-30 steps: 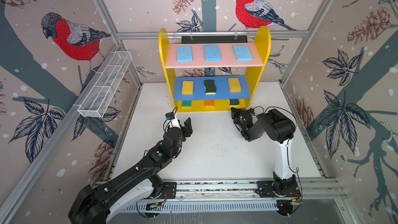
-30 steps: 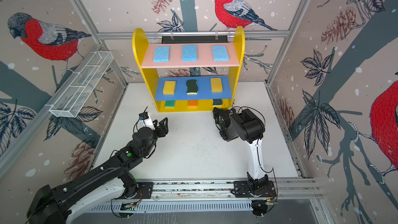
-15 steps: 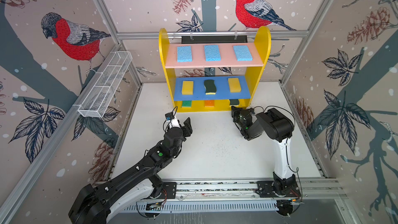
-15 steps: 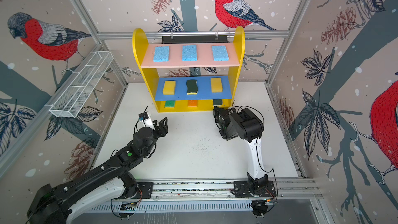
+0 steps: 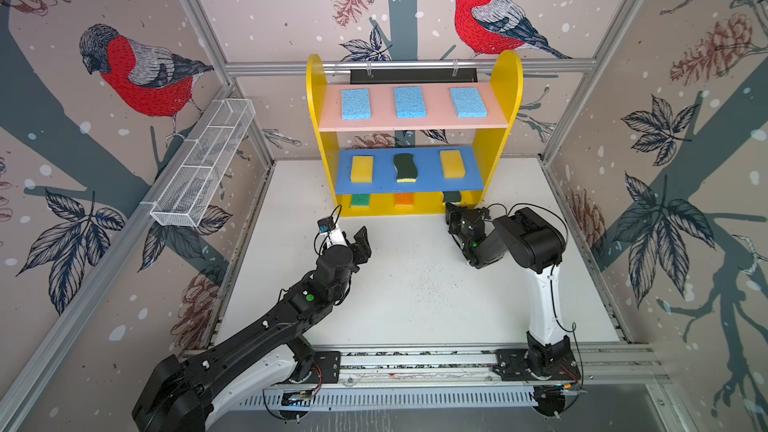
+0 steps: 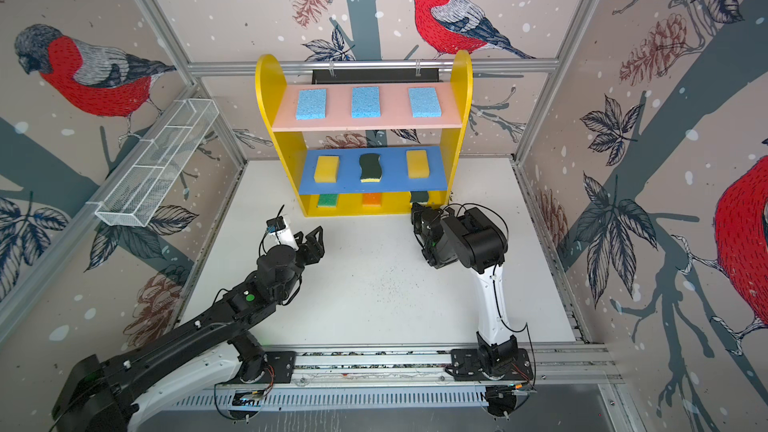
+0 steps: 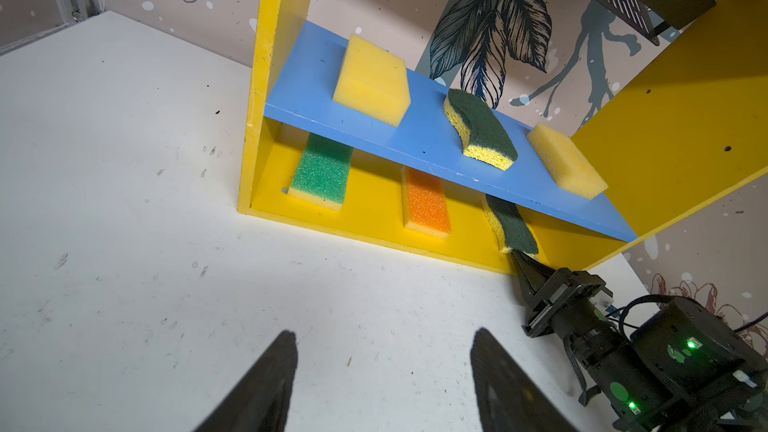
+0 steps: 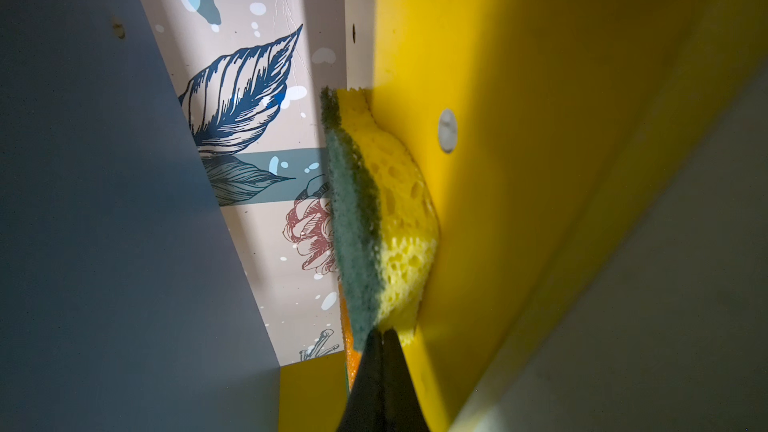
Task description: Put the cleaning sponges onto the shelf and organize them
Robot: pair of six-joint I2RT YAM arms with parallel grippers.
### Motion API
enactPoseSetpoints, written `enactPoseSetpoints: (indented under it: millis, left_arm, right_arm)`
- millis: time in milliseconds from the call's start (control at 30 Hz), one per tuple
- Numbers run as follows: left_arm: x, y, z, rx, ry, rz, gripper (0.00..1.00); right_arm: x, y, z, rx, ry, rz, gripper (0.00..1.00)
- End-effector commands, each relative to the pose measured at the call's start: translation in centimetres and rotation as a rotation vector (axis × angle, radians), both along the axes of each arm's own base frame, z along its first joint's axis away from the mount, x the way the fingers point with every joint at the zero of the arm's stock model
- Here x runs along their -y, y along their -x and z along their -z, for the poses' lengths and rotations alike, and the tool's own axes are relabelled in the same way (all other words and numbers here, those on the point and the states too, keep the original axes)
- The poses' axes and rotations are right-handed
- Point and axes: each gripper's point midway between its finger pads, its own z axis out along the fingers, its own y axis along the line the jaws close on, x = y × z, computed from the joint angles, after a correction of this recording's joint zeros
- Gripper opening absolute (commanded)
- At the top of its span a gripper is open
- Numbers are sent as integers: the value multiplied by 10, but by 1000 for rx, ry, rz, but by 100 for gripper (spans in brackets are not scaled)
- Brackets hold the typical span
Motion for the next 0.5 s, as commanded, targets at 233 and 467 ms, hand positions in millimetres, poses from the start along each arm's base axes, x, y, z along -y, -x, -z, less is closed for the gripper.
enactPoseSetpoints:
  millis: [233, 467]
  left_arm:
    - [-1, -2, 0, 2, 1, -13, 67]
    - [0, -3, 1, 0, -9, -12, 67]
  right_arm:
    - [-4, 26, 75, -275, 91, -70, 0]
    - [-7, 29, 72, -276, 103, -95, 0]
